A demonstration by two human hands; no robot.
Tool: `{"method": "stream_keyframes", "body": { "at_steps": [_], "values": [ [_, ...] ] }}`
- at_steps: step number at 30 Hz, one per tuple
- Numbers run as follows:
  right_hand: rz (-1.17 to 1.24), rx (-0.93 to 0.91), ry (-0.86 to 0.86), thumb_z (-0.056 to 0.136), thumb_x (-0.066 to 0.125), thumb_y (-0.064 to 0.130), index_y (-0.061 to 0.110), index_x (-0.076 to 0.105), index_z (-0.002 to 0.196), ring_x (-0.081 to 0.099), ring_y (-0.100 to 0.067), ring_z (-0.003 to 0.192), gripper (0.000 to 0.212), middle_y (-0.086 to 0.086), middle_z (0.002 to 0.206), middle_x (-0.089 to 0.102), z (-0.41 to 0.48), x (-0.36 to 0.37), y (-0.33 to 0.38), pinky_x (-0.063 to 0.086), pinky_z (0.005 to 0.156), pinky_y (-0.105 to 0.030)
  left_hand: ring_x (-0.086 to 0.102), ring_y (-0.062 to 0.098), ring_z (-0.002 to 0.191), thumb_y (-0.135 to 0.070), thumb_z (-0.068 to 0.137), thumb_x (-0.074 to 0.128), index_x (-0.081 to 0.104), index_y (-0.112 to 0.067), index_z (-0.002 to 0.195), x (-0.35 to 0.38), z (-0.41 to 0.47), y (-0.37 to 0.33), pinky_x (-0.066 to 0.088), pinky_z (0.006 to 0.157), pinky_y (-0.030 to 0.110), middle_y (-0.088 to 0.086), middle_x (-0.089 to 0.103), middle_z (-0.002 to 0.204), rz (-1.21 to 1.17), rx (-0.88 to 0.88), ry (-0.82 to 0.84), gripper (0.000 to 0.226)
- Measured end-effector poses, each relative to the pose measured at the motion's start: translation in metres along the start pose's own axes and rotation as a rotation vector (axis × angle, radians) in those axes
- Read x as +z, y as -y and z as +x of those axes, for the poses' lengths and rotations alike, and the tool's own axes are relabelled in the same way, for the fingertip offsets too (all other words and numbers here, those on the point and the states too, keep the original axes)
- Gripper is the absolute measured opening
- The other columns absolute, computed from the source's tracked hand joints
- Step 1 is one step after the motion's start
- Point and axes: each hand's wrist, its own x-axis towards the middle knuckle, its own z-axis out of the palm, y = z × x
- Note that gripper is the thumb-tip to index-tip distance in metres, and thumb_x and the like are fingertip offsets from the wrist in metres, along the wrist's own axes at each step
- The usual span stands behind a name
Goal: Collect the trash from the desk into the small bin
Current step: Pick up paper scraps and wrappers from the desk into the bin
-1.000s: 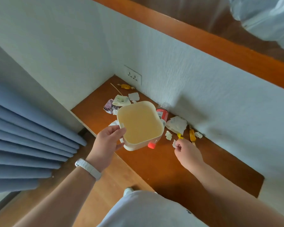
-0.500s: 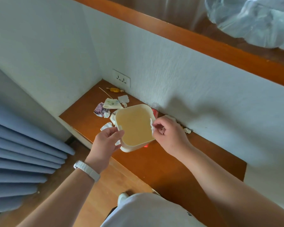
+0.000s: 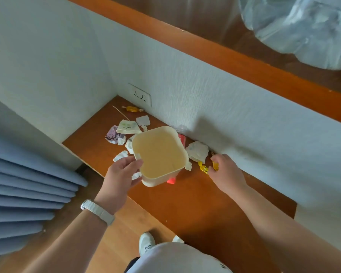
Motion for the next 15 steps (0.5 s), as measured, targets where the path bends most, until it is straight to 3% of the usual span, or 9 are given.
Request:
{"method": "stream_keyframes", "body": {
  "at_steps": [2, 4, 11, 15],
  "values": [
    [-0.115, 0.020, 0.123, 0.092, 0.055, 0.033, 0.022, 0.049, 0.133, 0.056, -0.016, 0.104, 0.043, 0.001, 0.127, 0.051, 0.006, 0.015, -0.016, 0.054, 0.078, -0.033, 0.076, 0.022, 0.107, -0.021, 0.100, 0.067, 0.074, -0.013, 0.113, 0.004, 0.001, -0.003, 0.063, 0.094, 0.045, 0.000, 0.083, 0.103, 0.006, -0.003, -0.002, 0.017],
    [-0.209, -0.006, 0.183, 0.091, 0.054, 0.033, 0.022, 0.045, 0.134, 0.054, -0.018, 0.104, 0.044, 0.000, 0.126, 0.050, 0.012, 0.030, -0.026, 0.054, 0.075, -0.033, 0.076, 0.022, 0.107, -0.020, 0.100, 0.066, 0.074, -0.012, 0.113, 0.006, -0.001, -0.006, 0.062, 0.093, 0.044, 0.002, 0.083, 0.105, 0.017, -0.001, -0.006, 0.017],
    [-0.305, -0.093, 0.165, 0.092, 0.056, 0.032, 0.020, 0.047, 0.129, 0.056, -0.018, 0.099, 0.040, 0.000, 0.115, 0.056, 0.030, 0.062, -0.027, 0.053, 0.071, -0.031, 0.076, 0.026, 0.107, -0.017, 0.101, 0.064, 0.072, -0.009, 0.113, 0.002, -0.013, -0.014, 0.062, 0.092, 0.044, 0.009, 0.082, 0.109, -0.022, 0.000, -0.031, 0.017],
    [-0.330, -0.065, 0.177, 0.093, 0.056, 0.027, 0.019, 0.051, 0.121, 0.055, -0.015, 0.085, 0.030, 0.001, 0.106, 0.057, 0.030, 0.070, -0.026, 0.047, 0.058, -0.026, 0.075, 0.026, 0.108, -0.017, 0.101, 0.064, 0.072, -0.008, 0.113, 0.001, -0.016, -0.016, 0.059, 0.097, 0.047, 0.009, 0.082, 0.108, -0.012, -0.006, -0.039, 0.017]
  ]
}}
